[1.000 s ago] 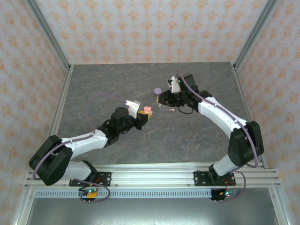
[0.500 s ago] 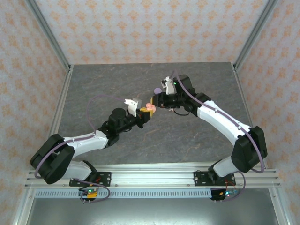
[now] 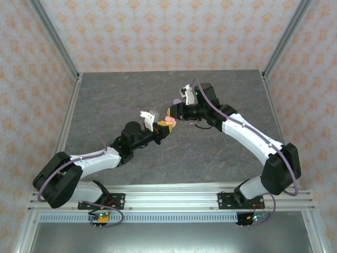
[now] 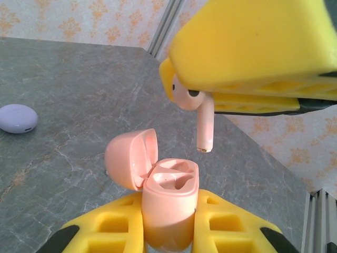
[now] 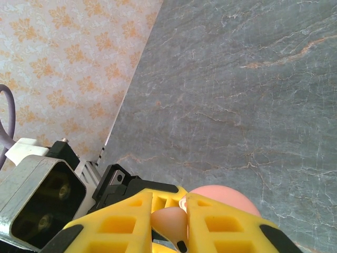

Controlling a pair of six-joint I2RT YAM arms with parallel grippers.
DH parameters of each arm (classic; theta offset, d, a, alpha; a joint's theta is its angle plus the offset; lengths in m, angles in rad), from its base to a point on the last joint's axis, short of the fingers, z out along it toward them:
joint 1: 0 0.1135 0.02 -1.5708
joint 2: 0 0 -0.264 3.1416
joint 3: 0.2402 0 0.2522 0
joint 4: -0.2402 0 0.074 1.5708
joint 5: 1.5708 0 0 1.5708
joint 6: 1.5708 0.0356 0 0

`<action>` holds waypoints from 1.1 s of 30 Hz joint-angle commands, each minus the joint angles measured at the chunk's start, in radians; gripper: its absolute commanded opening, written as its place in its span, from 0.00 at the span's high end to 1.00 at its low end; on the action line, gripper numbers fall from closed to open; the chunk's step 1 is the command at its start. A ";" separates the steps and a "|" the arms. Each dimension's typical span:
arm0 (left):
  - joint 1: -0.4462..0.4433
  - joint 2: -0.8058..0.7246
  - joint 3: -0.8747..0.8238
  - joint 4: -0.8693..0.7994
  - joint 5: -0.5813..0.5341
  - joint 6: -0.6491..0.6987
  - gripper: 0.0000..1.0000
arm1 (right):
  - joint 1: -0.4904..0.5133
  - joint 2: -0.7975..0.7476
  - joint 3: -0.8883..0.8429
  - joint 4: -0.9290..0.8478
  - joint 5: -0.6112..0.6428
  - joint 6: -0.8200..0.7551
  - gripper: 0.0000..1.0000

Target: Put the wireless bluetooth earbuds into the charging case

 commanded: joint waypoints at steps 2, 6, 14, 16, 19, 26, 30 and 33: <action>-0.006 -0.040 0.017 0.035 0.012 -0.022 0.85 | 0.008 -0.026 0.022 0.034 0.015 0.007 0.79; -0.007 -0.048 0.027 0.016 0.012 -0.027 0.84 | 0.009 -0.022 0.019 0.037 0.012 0.008 0.79; -0.008 -0.064 0.036 -0.001 0.015 -0.021 0.84 | 0.013 -0.014 0.020 0.041 0.004 0.013 0.79; -0.010 -0.064 0.038 -0.006 0.014 -0.017 0.84 | 0.016 -0.011 0.023 0.042 0.000 0.010 0.79; -0.010 -0.062 0.040 -0.014 0.007 -0.015 0.84 | 0.017 -0.011 0.025 0.042 0.000 0.010 0.79; -0.011 -0.065 0.044 -0.021 -0.013 -0.017 0.84 | 0.020 -0.009 0.019 0.028 0.002 0.004 0.79; -0.011 -0.072 0.045 -0.023 -0.019 -0.017 0.84 | 0.021 -0.009 0.015 0.019 0.004 -0.001 0.79; -0.011 -0.078 0.044 -0.027 -0.031 -0.016 0.84 | 0.020 -0.010 0.016 0.005 0.013 -0.009 0.79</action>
